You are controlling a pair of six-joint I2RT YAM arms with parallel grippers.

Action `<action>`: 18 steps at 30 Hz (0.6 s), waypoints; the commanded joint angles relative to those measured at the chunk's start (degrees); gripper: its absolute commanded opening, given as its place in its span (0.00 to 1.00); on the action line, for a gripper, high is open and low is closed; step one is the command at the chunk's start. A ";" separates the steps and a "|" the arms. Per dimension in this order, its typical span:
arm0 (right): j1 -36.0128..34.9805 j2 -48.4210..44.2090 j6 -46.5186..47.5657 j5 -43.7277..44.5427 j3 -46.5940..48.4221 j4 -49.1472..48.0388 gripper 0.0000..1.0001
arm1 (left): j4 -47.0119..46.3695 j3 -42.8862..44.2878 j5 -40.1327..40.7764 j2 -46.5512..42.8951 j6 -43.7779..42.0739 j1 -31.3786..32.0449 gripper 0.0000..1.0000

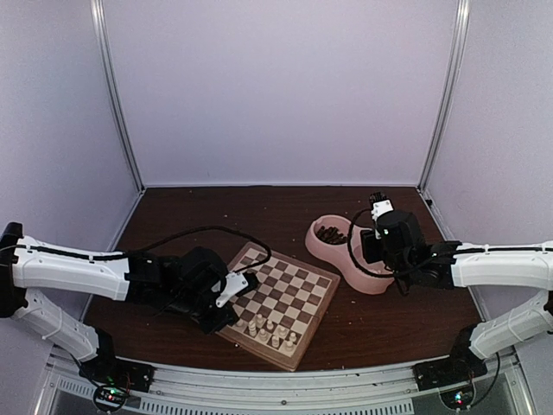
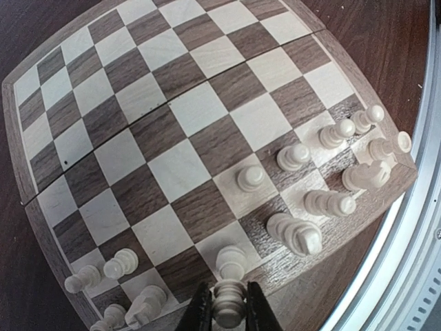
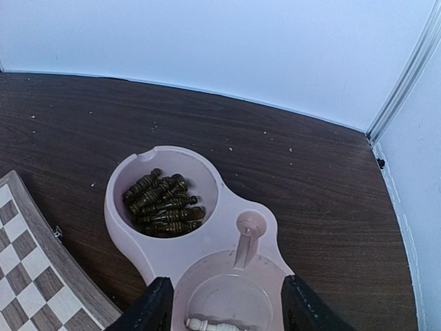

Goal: Set up the chess pieces on the board
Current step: Pick up the queen from d1.

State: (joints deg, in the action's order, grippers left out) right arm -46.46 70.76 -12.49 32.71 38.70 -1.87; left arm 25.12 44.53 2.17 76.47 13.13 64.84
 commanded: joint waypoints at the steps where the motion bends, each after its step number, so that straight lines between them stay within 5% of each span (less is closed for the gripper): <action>1: 0.48 0.08 -1.04 -0.65 0.59 0.33 0.56 | 0.53 2.28 -0.88 1.76 -0.93 0.27 0.01; 18: 0.66 -0.06 -1.13 -1.39 0.51 0.22 0.56 | 1.75 3.63 -0.96 3.70 -0.79 0.24 0.07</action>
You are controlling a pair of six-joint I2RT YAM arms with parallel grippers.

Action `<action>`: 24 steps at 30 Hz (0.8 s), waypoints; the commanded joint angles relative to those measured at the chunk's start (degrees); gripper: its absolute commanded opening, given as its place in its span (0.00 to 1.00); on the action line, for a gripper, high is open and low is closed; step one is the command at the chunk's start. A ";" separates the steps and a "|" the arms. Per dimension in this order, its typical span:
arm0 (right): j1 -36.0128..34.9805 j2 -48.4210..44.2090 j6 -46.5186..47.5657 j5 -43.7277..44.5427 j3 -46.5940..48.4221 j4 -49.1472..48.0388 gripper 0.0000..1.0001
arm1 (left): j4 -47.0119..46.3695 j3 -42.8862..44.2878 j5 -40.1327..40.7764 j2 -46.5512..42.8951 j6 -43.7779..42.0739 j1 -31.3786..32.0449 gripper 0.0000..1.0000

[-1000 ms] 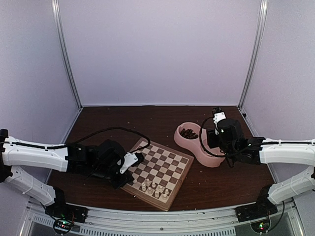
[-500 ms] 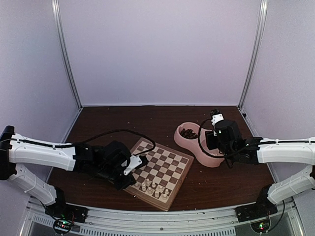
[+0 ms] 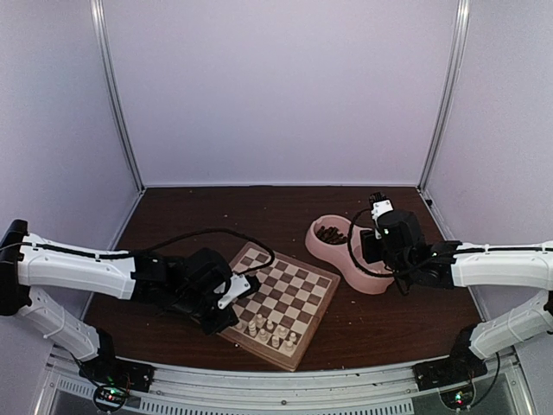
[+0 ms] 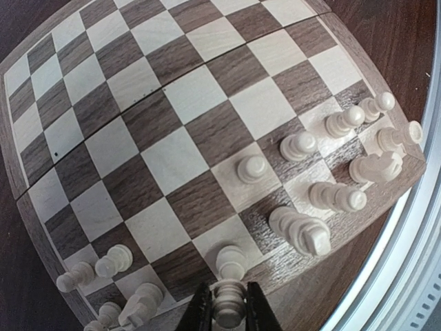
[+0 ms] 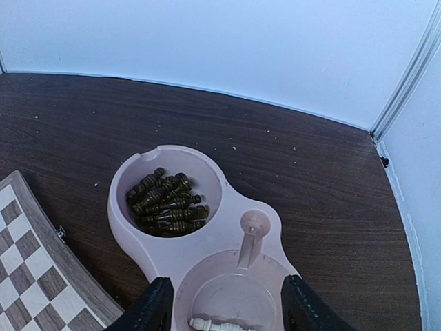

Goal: Set up the chess pieces on the board
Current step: Pick up the queen from d1.

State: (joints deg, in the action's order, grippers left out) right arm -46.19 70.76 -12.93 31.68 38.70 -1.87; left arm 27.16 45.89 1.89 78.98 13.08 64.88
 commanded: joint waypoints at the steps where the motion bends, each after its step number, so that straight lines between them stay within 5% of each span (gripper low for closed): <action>1: 0.40 -0.02 -0.69 -0.43 0.52 0.28 0.56 | -0.35 2.37 -0.74 1.36 -0.66 0.20 0.08; 8: 0.40 -0.11 -0.74 -0.66 0.51 0.37 0.56 | -0.32 2.74 -0.34 1.96 -0.45 0.24 0.11; 15: 0.38 -0.36 -0.81 -0.91 0.48 0.33 0.56 | -0.31 2.60 -0.55 1.61 -0.51 0.24 0.30; 24: 0.41 -0.36 -0.78 -1.26 0.46 0.36 0.56 | -0.37 2.38 -0.62 1.02 -0.16 0.20 0.32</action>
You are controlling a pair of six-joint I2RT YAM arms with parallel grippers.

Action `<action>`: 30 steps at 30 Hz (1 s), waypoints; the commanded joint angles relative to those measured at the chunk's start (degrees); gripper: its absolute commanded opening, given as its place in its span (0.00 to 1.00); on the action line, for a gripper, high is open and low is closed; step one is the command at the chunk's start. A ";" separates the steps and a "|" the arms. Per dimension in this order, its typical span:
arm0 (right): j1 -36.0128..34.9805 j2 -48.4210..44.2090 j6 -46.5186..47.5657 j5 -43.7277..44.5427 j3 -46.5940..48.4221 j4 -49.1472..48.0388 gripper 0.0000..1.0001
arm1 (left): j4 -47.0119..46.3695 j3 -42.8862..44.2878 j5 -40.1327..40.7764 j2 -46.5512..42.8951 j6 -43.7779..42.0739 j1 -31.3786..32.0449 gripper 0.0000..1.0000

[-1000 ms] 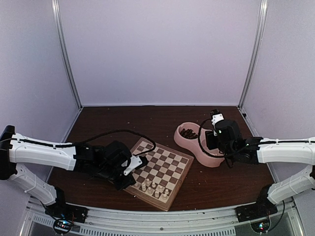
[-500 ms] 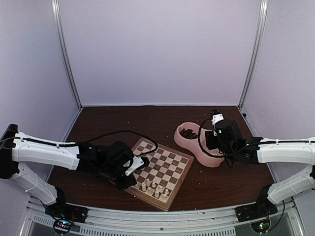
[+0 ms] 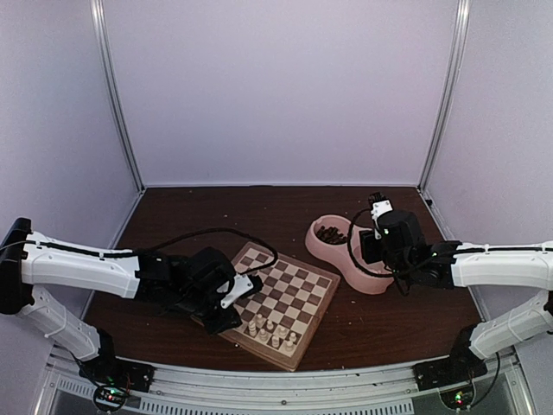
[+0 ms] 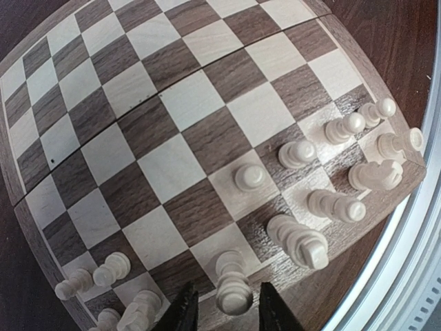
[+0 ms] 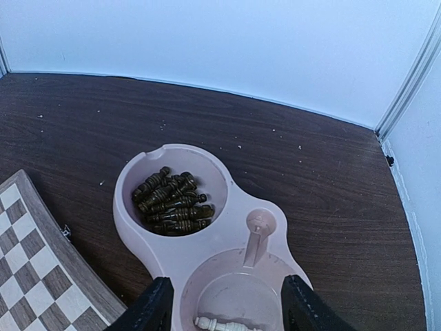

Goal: Set up the chess pieces on the board
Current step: Pick up the queen from d1.

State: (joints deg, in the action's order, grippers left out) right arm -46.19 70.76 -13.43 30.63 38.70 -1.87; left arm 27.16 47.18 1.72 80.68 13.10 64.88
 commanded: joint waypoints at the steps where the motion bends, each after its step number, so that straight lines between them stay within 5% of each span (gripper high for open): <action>1: 0.43 -0.30 -0.27 -0.27 0.50 0.35 0.56 | -0.43 1.08 -0.58 -0.77 -0.11 0.24 0.32; 7: 0.64 0.44 -0.31 -2.14 1.00 0.62 0.56 | -3.19 -1.69 -1.45 -5.69 -0.28 0.33 0.56; 17: 8.92 7.04 -11.22 -13.20 6.47 12.56 0.43 | -9.75 -6.20 3.33 -18.88 2.91 0.29 0.67; 21: 12.25 14.32 -13.20 -18.61 10.27 15.98 0.41 | -10.63 -5.37 10.63 -22.02 9.36 0.25 0.96; 30: 14.56 21.46 -13.20 -22.65 13.75 18.68 0.56 | -15.99 -5.42 24.25 -26.46 12.03 -2.28 0.98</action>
State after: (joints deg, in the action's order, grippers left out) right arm -32.71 91.61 -25.93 10.61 50.65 14.46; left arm 16.14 41.56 18.41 54.50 23.57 64.36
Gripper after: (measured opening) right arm 0.522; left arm 0.976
